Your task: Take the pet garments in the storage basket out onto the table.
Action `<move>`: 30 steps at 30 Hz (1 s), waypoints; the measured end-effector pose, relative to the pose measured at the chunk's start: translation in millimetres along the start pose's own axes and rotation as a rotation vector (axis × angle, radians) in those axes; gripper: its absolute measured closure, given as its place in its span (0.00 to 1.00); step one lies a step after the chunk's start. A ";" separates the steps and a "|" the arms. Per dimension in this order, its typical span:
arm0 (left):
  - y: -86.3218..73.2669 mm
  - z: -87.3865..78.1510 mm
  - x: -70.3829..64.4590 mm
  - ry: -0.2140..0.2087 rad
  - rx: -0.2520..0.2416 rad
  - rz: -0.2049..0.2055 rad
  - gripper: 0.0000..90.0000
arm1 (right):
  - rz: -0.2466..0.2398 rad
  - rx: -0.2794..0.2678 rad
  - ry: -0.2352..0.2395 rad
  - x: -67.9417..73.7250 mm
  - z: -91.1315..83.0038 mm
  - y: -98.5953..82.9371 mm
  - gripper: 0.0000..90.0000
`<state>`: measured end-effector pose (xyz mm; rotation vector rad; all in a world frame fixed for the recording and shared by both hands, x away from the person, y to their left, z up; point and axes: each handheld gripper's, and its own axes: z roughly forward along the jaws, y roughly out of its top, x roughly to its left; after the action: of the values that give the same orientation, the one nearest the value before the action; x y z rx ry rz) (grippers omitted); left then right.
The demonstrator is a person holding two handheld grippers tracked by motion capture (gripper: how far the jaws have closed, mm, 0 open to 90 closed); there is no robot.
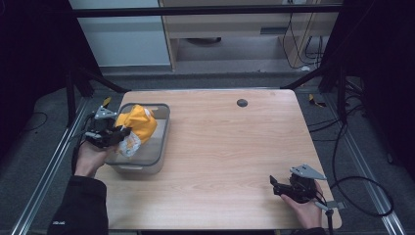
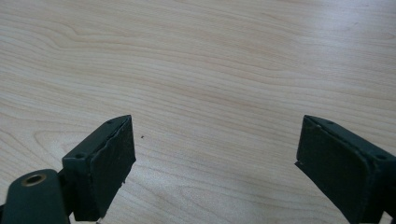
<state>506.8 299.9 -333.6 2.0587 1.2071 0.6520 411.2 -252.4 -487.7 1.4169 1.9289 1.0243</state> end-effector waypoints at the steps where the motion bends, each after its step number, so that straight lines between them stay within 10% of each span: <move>1: 0.6 -1.8 -0.9 0.000 -0.003 0.002 0.85 | -0.008 -0.003 -0.005 -0.3 0.1 -0.2 0.13; 30: 23.2 -39.7 -39.3 -0.082 -0.066 0.123 0.85 | -0.012 -0.017 -0.016 -1.2 -1.4 -0.3 0.13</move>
<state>474.6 268.0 -293.5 2.0955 1.0060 0.6497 410.3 -254.0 -487.2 1.3988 1.9110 1.0190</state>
